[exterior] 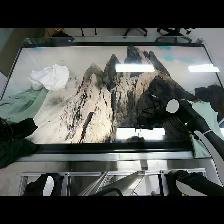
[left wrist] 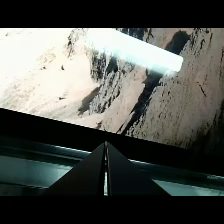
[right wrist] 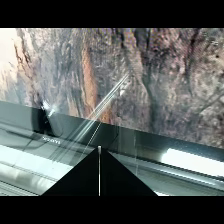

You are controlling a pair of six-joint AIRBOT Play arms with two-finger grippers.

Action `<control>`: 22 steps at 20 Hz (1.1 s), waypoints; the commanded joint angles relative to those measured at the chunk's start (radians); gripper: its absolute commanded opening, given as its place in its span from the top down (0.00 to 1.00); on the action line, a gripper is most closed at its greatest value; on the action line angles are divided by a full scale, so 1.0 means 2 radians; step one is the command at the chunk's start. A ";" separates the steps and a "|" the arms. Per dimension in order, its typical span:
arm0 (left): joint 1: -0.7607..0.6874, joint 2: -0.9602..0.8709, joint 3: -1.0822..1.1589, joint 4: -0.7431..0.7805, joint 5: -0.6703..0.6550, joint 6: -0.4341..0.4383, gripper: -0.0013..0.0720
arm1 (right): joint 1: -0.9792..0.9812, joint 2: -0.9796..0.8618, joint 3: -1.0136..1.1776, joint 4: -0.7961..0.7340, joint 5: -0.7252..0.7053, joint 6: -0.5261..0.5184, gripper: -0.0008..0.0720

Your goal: Fold the shirts.

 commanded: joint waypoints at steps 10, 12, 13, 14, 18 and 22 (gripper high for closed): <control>0.000 0.000 -0.002 0.000 0.001 0.000 0.96 | 0.000 -0.004 0.000 0.000 0.000 0.000 0.96; 0.000 0.000 -0.002 0.000 0.001 0.000 0.96 | 0.000 -0.004 0.000 0.000 0.000 0.000 0.96; 0.000 0.000 -0.002 0.000 0.001 0.000 0.96 | 0.000 -0.004 0.000 0.000 0.000 0.000 0.96; -0.001 0.000 -0.002 0.000 0.001 0.000 0.96 | 0.000 -0.004 0.000 0.000 -0.002 0.000 0.96; -0.001 0.000 -0.002 -0.001 0.074 0.000 0.96 | 0.000 -0.006 0.000 0.000 -0.015 0.000 0.96; -0.001 0.000 -0.002 -0.003 0.169 0.000 0.96 | 0.000 -0.019 0.000 0.000 -0.018 0.000 0.96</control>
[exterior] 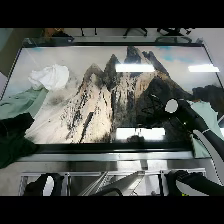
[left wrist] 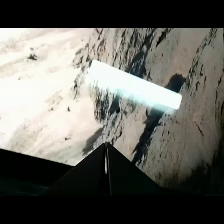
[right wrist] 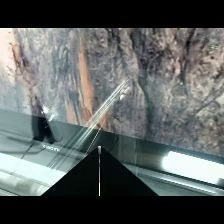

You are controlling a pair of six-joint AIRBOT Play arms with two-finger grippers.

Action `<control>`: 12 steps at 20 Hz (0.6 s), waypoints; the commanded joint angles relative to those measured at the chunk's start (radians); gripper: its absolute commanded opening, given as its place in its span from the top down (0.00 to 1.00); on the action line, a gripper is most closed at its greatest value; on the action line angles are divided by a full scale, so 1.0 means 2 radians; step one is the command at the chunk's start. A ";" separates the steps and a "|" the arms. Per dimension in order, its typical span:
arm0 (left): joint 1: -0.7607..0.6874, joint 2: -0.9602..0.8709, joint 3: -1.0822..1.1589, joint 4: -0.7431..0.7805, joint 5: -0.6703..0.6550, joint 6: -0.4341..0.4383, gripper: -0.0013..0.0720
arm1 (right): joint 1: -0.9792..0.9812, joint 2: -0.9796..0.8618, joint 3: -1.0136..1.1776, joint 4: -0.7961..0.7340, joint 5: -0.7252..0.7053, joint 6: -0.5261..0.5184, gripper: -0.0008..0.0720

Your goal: Fold the shirts.

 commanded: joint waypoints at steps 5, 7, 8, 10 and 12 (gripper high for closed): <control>0.000 0.000 0.000 -0.014 0.055 -0.015 0.96 | 0.000 -0.029 0.000 0.002 -0.004 -0.023 0.96; 0.000 0.000 0.000 -0.035 0.028 -0.015 0.96 | 0.000 -0.025 0.001 0.021 -0.012 -0.063 0.96; 0.000 0.000 0.000 -0.060 0.019 -0.014 0.96 | 0.000 -0.021 0.001 0.030 -0.014 -0.081 0.96; -0.001 0.000 0.000 -0.101 -0.004 -0.008 0.96 | 0.000 -0.012 0.001 0.041 -0.013 -0.105 0.96; -0.001 0.000 0.000 -0.132 -0.030 0.039 0.39 | 0.000 -0.004 0.001 0.042 -0.016 -0.109 0.96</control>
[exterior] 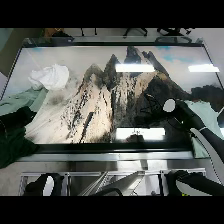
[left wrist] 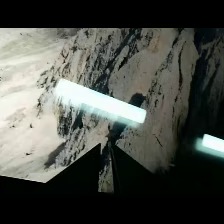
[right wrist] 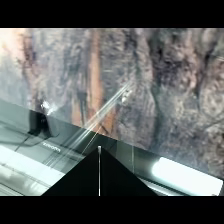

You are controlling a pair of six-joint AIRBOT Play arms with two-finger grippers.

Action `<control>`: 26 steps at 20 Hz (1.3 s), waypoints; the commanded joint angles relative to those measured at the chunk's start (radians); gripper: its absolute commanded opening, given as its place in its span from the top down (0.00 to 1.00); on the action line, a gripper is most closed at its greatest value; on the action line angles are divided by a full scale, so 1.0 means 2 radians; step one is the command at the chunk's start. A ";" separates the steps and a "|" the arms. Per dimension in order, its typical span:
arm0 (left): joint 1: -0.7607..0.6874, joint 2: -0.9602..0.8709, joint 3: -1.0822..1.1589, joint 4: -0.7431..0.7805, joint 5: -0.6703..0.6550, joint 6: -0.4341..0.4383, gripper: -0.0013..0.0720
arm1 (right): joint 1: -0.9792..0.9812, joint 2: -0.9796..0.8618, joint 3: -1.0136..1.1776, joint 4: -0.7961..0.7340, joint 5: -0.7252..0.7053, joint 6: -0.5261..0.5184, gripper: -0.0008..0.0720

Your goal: Fold the shirts.

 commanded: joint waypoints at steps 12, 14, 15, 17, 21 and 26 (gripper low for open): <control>0.000 -0.249 0.111 -0.023 0.137 0.199 0.03 | -0.001 0.010 0.000 0.009 -0.147 -0.027 0.19; 0.000 -0.349 0.163 -0.023 0.170 0.206 0.03 | -0.001 0.010 0.000 0.009 -0.159 -0.026 0.19; -0.002 -0.403 0.196 -0.024 0.178 0.206 0.03 | -0.001 0.010 0.000 0.009 -0.162 -0.026 0.19; -0.013 -0.500 0.273 -0.023 0.175 0.206 0.03 | -0.001 0.010 0.000 0.009 -0.162 -0.025 0.19; -0.038 -0.636 0.422 -0.015 0.189 0.207 0.03 | -0.001 0.010 0.000 0.009 -0.162 -0.024 0.19; -0.046 -0.707 0.518 0.059 0.167 0.190 0.29 | -0.001 0.010 0.000 0.010 -0.158 -0.021 0.20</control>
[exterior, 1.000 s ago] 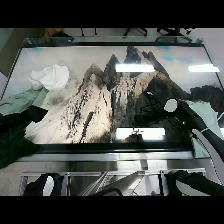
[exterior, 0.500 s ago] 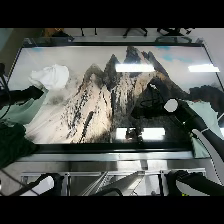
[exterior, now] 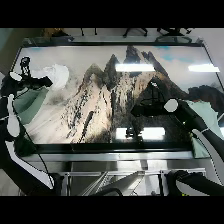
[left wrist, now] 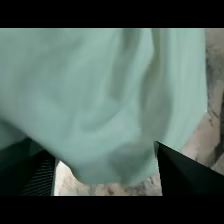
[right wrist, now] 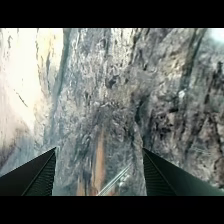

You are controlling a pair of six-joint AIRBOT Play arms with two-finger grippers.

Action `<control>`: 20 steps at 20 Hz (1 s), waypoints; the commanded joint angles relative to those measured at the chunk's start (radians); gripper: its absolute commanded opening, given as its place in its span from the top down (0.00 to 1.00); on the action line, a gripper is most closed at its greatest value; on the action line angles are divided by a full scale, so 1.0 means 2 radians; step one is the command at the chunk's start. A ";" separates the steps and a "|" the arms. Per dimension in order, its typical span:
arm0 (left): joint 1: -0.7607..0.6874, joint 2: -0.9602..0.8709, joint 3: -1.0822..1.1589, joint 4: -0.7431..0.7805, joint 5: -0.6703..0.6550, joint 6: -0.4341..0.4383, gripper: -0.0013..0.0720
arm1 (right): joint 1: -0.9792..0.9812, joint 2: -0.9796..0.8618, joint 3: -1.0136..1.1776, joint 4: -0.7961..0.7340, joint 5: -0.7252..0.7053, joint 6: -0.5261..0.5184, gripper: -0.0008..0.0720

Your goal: Fold the shirts.

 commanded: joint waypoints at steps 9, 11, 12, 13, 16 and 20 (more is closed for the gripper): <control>-0.048 0.074 0.102 -0.213 -0.116 0.030 0.97 | -0.002 0.005 0.001 0.026 0.002 0.002 0.21; -0.073 0.137 0.082 -0.242 -0.215 0.030 0.97 | -0.008 0.023 0.001 0.026 0.003 0.002 0.37; -0.090 0.167 0.066 -0.260 -0.258 0.024 0.97 | -0.013 0.038 0.001 0.026 0.002 0.002 0.81; -0.107 0.194 0.047 -0.278 -0.287 0.021 0.97 | -0.024 0.056 0.001 0.026 0.002 -0.002 0.96; -0.180 0.271 -0.039 -0.289 -0.302 -0.003 0.97 | -0.065 0.115 0.001 0.026 0.004 -0.004 0.96; -0.297 0.326 -0.171 -0.283 -0.228 -0.005 0.97 | -0.106 0.159 0.001 0.026 0.051 -0.003 0.96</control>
